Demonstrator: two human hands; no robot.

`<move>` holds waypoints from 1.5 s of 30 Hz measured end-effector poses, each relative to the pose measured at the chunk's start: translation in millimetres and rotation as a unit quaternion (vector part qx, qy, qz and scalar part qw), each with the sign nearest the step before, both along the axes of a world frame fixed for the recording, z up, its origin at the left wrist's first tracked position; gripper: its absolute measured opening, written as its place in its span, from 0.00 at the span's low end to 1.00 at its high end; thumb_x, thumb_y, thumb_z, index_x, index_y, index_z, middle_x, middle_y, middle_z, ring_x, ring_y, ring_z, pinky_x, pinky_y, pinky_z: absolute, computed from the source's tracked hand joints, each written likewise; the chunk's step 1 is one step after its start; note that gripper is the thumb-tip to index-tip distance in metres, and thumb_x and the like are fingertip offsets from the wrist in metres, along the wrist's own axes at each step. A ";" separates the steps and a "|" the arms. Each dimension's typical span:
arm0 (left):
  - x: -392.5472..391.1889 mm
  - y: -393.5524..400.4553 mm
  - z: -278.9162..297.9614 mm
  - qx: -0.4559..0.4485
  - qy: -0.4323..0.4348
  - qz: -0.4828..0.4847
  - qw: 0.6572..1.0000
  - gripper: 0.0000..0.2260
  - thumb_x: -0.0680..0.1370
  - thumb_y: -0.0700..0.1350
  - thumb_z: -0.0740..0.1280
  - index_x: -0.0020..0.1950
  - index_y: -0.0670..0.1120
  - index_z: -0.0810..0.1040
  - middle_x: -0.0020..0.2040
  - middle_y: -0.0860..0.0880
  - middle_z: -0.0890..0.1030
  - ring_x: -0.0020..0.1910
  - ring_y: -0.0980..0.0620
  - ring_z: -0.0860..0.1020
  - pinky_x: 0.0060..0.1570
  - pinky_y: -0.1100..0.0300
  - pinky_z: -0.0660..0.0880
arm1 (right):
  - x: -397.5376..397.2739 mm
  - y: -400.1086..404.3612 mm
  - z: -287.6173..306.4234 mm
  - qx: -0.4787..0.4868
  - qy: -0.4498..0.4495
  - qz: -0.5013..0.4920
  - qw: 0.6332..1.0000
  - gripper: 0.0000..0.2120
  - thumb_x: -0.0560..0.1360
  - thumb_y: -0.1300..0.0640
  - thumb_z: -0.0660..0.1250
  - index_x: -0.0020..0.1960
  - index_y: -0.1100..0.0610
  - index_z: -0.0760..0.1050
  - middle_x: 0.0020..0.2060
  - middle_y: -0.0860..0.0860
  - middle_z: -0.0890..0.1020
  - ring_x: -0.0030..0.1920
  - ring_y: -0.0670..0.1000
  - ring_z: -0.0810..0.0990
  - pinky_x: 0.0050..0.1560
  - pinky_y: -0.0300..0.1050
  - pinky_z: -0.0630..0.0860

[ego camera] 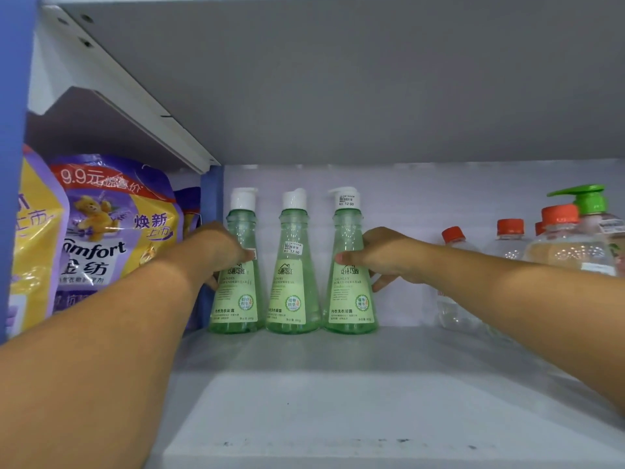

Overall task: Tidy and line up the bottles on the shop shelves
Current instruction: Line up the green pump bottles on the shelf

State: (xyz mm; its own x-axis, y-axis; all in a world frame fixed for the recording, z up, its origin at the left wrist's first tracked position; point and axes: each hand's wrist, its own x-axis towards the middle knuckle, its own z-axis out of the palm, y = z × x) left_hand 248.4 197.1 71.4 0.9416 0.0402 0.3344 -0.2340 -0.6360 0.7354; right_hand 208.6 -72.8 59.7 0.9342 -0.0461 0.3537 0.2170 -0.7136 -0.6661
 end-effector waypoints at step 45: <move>-297.6 -446.7 -26.9 -0.057 -0.132 -0.265 0.954 0.16 0.75 0.58 0.76 0.55 0.58 0.72 0.47 0.60 0.77 0.38 0.64 0.82 0.32 0.65 0.77 | -324.5 -362.6 -2.6 -0.008 0.036 0.070 0.997 0.17 0.76 0.48 0.72 0.64 0.46 0.79 0.56 0.45 0.85 0.54 0.45 0.86 0.52 0.41 0.84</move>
